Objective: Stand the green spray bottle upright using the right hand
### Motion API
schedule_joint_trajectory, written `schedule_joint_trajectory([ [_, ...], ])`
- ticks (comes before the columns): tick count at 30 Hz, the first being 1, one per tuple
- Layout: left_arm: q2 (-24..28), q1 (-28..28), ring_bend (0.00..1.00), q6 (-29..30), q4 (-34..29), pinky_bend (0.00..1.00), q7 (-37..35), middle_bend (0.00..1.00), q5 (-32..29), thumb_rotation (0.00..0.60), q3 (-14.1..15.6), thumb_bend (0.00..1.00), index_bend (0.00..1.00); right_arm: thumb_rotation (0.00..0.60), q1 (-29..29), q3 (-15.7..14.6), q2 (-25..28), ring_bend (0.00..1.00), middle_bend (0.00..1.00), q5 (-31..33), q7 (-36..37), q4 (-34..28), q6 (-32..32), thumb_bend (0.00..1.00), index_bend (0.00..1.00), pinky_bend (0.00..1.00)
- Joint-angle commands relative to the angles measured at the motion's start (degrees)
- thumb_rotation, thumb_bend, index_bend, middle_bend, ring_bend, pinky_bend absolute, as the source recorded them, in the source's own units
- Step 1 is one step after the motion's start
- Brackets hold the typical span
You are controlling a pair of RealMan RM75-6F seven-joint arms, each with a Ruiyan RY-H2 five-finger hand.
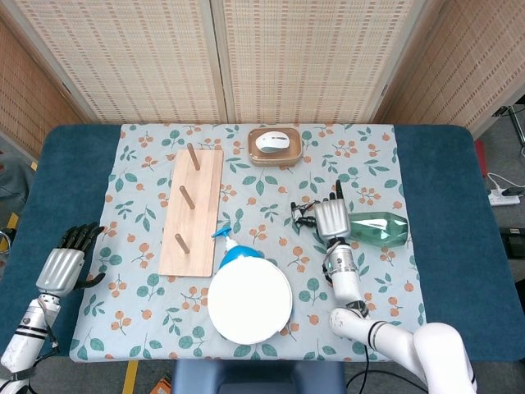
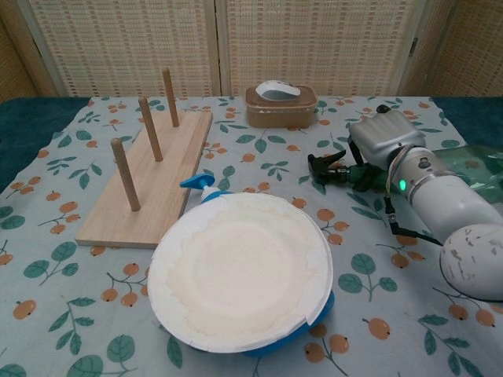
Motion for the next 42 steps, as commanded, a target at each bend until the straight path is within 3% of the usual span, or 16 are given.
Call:
schedule_joint_trajectory([
  [1,0.0,0.0,0.00,0.0,0.1,0.00,-0.2,0.00,-0.1,0.600,-0.1,0.19,0.00,0.600,-0.2,-0.2,-0.1,0.31,0.52,-0.5,0.7,0.4,0.0,0.18,0.63,0.02],
  [11,-0.2,-0.1,0.00,-0.4,0.4,0.00,-0.4,0.00,0.0,0.600,0.1,0.19,0.00,0.600,-1.1,-0.5,1.1,0.33,0.56,-3.9,5.1,-1.1,1.7,0.20,0.69,0.03],
  [31,-0.8,-0.3,0.00,-0.9,0.6,0.00,1.3,0.00,-0.1,0.600,0.4,0.19,0.00,0.600,-6.6,-1.8,10.9,0.35,0.58,-12.7,15.0,-17.7,9.8,0.21,0.71,0.04],
  [42,-1.1,-0.4,0.00,-1.1,0.6,0.00,2.0,0.00,0.0,0.600,0.6,0.19,0.00,0.600,-8.4,-1.3,12.2,0.36,0.58,-16.1,19.3,-21.5,14.2,0.23,0.72,0.05],
])
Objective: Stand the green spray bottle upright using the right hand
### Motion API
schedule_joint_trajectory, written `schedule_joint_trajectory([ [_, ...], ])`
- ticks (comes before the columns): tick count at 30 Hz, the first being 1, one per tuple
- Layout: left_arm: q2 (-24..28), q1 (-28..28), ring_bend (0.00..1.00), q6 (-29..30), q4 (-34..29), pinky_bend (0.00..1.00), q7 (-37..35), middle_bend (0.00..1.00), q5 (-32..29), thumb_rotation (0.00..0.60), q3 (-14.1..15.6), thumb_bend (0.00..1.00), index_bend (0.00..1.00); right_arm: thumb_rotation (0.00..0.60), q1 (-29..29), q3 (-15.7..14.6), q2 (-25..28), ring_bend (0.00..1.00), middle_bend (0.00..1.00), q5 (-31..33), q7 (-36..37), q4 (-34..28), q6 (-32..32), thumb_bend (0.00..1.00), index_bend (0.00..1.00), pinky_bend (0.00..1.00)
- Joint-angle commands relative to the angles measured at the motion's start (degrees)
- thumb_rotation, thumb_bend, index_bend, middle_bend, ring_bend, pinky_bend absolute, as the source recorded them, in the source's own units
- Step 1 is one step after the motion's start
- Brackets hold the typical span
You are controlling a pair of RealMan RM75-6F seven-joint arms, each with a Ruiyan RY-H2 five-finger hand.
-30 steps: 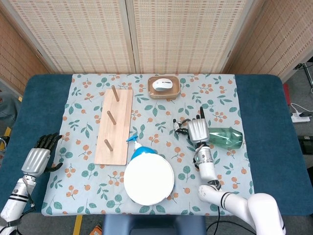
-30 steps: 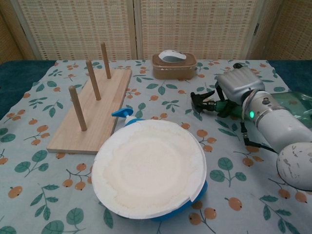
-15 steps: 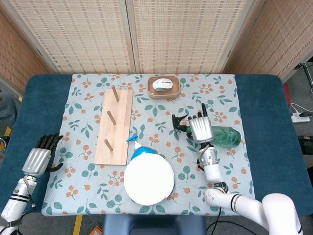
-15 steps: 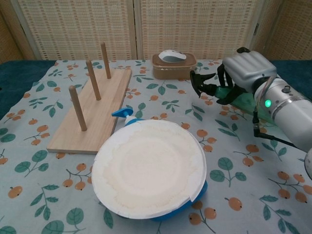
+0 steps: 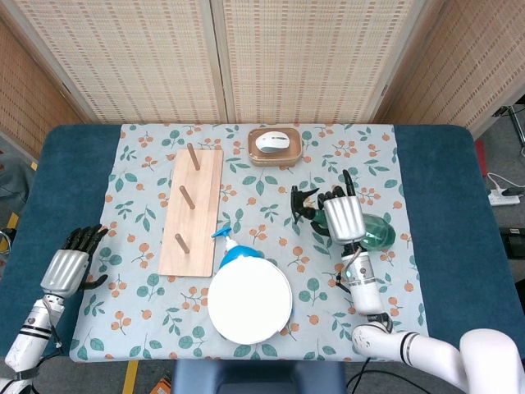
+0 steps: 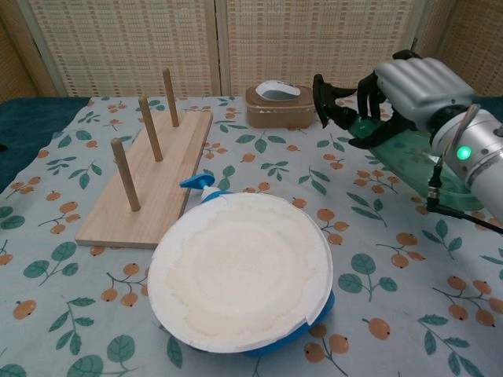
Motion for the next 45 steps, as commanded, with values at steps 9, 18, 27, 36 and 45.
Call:
schedule_joint_trajectory([
  [9,-0.4,-0.1,0.00,-0.3,0.4,0.00,0.3,0.00,0.0,0.600,0.2,0.19,0.00,0.600,-1.0,1.0,1.1,0.36,0.58,-2.5,4.0,-2.6,2.3,0.23,0.72,0.06],
  [18,-0.8,-0.3,0.00,-0.7,0.7,0.00,1.0,0.00,0.0,0.600,0.2,0.19,0.00,0.600,-2.0,3.1,2.1,0.36,0.58,-2.8,10.1,-6.1,3.4,0.23,0.72,0.06],
  [27,-0.9,-0.2,0.00,-0.5,0.8,0.00,1.2,0.00,0.1,0.600,0.3,0.19,0.00,0.600,-3.8,4.4,4.5,0.36,0.58,-4.3,20.4,-10.5,4.3,0.23,0.72,0.06],
  [36,-0.7,0.0,0.00,-0.1,0.8,0.00,0.9,0.00,-0.2,0.600,0.1,0.19,0.00,0.600,-3.7,2.7,4.3,0.36,0.58,-14.2,42.7,-1.9,6.9,0.23,0.72,0.06],
  [45,-1.3,-0.2,0.00,-1.2,1.9,0.00,0.9,0.00,-0.8,0.600,-0.2,0.19,0.00,0.600,-1.9,1.1,-5.5,0.34,0.58,-19.1,73.0,22.1,12.1,0.23,0.72,0.06],
])
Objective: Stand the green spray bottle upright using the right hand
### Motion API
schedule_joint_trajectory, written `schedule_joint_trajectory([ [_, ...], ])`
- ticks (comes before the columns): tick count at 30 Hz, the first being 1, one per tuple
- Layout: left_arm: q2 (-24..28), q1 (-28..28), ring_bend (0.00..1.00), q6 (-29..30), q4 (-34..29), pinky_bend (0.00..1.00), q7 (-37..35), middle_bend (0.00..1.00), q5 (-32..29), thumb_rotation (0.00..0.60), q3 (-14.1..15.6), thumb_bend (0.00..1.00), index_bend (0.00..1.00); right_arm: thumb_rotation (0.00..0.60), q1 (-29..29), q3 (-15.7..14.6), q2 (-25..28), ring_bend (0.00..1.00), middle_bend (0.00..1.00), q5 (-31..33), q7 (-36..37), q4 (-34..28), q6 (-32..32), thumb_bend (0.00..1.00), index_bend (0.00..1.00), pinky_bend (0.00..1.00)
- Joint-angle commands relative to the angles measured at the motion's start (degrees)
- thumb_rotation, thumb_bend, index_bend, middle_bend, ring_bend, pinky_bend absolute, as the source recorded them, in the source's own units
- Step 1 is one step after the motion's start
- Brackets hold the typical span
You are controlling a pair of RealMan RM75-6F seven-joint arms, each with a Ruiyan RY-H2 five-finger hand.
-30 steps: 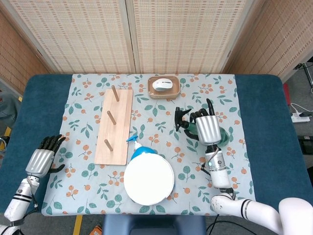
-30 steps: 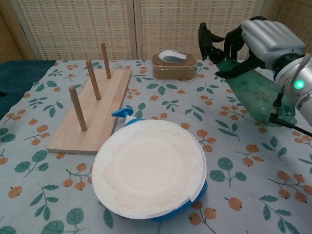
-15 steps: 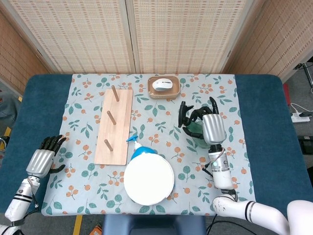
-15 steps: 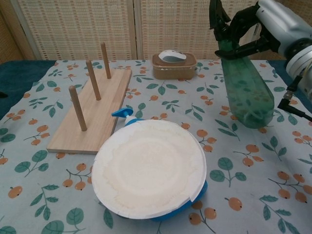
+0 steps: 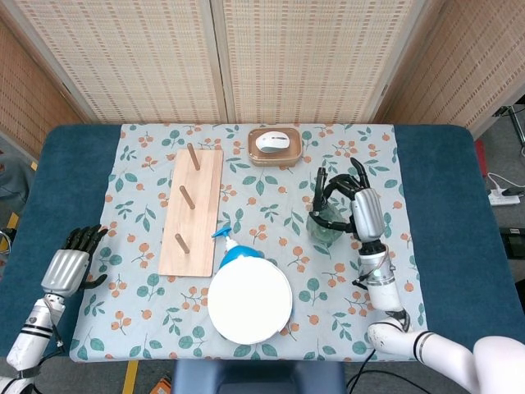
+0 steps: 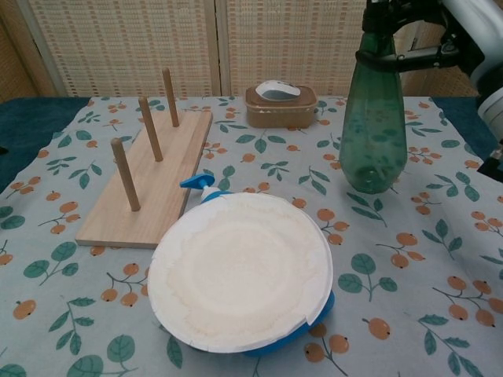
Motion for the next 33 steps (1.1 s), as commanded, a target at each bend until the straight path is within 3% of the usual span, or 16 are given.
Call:
schedule_joint_trajectory([
  [1,-0.3,-0.1,0.00,-0.5,0.5,0.00,0.1,0.00,-0.3,0.600,-0.1,0.19,0.00,0.600,1.3,-1.1,-7.3,0.34,0.58,-3.1,17.8,15.6,3.2,0.23,0.72,0.06],
  [4,-0.4,-0.2,0.00,-0.7,0.7,0.00,0.1,0.00,-0.4,0.600,-0.1,0.19,0.00,0.600,1.5,-1.0,-8.5,0.33,0.58,-2.9,20.3,18.2,3.3,0.23,0.72,0.06],
  [9,-1.2,-0.4,0.00,-1.4,1.8,0.00,0.4,0.00,-0.9,0.600,-0.4,0.19,0.00,0.600,2.2,0.3,-12.5,0.32,0.58,-1.3,31.3,26.6,4.1,0.23,0.71,0.06],
  [13,-1.6,-0.6,0.00,-1.8,2.4,0.00,0.5,0.00,-1.0,0.600,-0.4,0.19,0.00,0.600,2.9,0.9,-13.9,0.32,0.58,-0.7,34.0,30.0,5.2,0.23,0.71,0.06],
  [25,-1.9,-0.6,0.00,-1.8,2.8,0.00,0.3,0.00,-1.0,0.600,-0.4,0.19,0.00,0.600,4.0,-1.0,-15.9,0.30,0.58,-0.2,33.0,36.3,2.8,0.23,0.69,0.06],
  [33,-1.3,-0.5,0.00,-1.5,2.3,0.00,-0.6,0.00,-1.1,0.600,-0.6,0.19,0.00,0.600,4.3,-1.7,-15.8,0.30,0.58,-0.1,33.0,35.4,2.8,0.23,0.67,0.06],
])
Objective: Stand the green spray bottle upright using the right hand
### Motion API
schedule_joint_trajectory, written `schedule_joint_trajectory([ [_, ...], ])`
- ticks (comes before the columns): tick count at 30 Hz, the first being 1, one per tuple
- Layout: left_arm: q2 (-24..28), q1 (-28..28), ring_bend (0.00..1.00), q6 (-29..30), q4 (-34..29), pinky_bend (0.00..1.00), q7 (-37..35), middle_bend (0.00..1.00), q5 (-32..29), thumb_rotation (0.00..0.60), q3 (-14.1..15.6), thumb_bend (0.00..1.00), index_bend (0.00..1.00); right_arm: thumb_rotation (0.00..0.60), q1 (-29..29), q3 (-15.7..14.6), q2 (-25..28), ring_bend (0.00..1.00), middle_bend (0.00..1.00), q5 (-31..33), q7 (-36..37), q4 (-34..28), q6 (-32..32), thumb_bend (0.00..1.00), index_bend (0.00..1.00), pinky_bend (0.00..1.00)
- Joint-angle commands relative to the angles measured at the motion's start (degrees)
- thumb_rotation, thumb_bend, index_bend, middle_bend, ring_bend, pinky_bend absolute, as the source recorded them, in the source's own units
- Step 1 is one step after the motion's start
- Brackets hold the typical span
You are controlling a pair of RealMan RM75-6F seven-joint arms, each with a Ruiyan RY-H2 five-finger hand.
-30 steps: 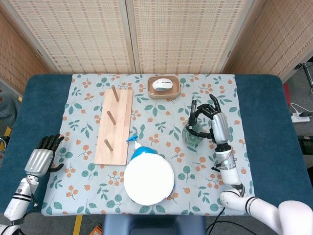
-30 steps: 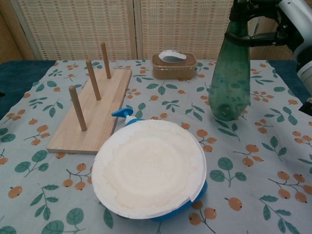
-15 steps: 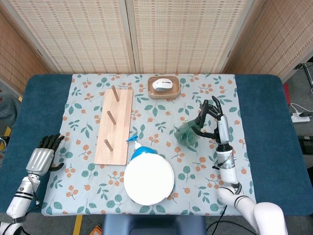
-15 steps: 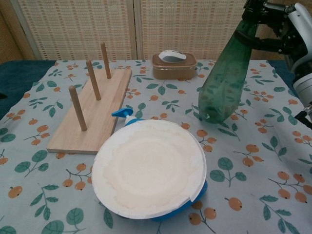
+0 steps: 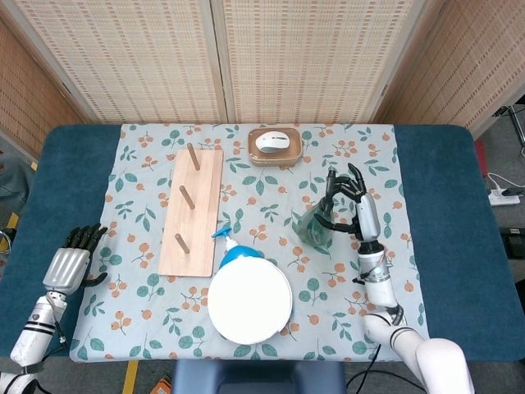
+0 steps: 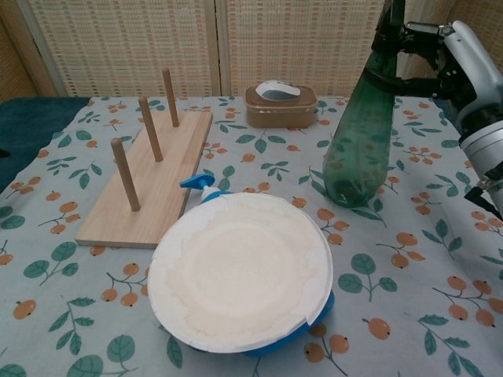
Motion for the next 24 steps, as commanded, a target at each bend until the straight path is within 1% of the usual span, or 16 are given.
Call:
schedule_joint_trajectory([
  [1,0.1,0.1,0.00,0.1,0.2,0.00,-0.4,0.00,-0.1,0.600,-0.1,0.19,0.00,0.600,0.2,-0.1,0.3,0.29,0.58,0.0,-0.3,-0.7,0.5,0.23,0.67,0.06],
  [3,0.1,0.1,0.00,0.2,0.3,0.00,-0.6,0.00,0.0,0.600,-0.1,0.19,0.00,0.600,0.2,0.0,0.6,0.29,0.58,0.1,-0.4,-1.3,0.7,0.22,0.66,0.06],
  [5,0.1,0.1,0.00,0.2,0.4,0.00,-0.7,0.00,0.0,0.600,-0.1,0.19,0.00,0.600,0.2,0.1,1.0,0.29,0.58,0.2,-0.6,-2.1,1.0,0.19,0.65,0.06],
  [8,0.1,0.2,0.00,0.4,0.4,0.00,-0.7,0.00,0.1,0.600,0.1,0.19,0.00,0.600,0.0,0.0,1.7,0.28,0.58,0.2,-1.1,-3.2,1.3,0.12,0.62,0.06],
  [11,-0.1,0.1,0.00,0.3,0.7,0.00,-0.6,0.00,0.0,0.600,-0.1,0.19,0.00,0.600,-0.3,-0.2,2.3,0.23,0.58,0.5,-0.5,-4.6,0.7,0.03,0.57,0.06],
  [12,-0.1,0.2,0.00,0.4,0.7,0.00,-0.5,0.00,0.0,0.600,-0.1,0.19,0.00,0.600,-0.4,-0.2,2.6,0.22,0.58,0.6,-0.3,-5.1,0.4,0.01,0.56,0.06],
  [16,-0.3,0.3,0.00,1.4,0.8,0.00,-0.5,0.00,-0.3,0.600,-0.6,0.19,0.00,0.600,-0.5,-0.4,3.1,0.19,0.57,0.8,-0.5,-5.9,-0.6,0.00,0.54,0.06],
  [24,-0.7,0.5,0.00,2.1,1.6,0.00,-1.6,0.00,-0.5,0.600,-1.2,0.20,0.00,0.600,-0.6,-0.8,2.9,0.17,0.55,0.6,-0.6,-5.8,-0.6,0.00,0.51,0.06],
])
